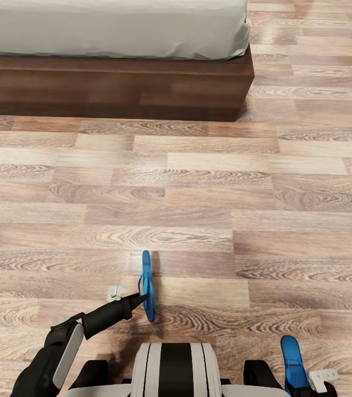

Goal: In the bedroom, move the book from the bed onto either nightstand, and place the two sandals side by side next to the bed.

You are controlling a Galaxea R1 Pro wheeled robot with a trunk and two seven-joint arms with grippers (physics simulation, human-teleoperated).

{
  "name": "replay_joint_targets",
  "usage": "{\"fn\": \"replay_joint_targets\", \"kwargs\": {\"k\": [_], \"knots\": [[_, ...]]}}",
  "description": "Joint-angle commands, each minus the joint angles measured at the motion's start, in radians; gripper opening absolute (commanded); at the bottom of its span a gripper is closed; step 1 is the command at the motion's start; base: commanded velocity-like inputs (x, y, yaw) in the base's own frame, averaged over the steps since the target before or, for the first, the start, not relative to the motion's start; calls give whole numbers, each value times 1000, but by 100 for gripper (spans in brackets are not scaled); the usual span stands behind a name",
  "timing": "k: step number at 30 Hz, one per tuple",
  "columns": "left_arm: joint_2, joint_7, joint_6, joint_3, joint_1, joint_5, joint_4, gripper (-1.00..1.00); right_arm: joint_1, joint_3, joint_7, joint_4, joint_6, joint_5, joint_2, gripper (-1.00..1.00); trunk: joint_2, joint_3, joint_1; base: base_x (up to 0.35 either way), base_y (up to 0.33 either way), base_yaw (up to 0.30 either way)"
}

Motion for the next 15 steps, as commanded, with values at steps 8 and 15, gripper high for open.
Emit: {"fn": "replay_joint_targets", "kwargs": {"k": [8,15], "knots": [[0,-2,8,1,0,7,0,-100,0,-8,5,1,-3,8,2,100,0,0,0,0,0,0],[0,-2,9,0,0,7,0,-100,0,-8,6,2,-3,8,2,100,-1,-16,2,0,0,0]]}}
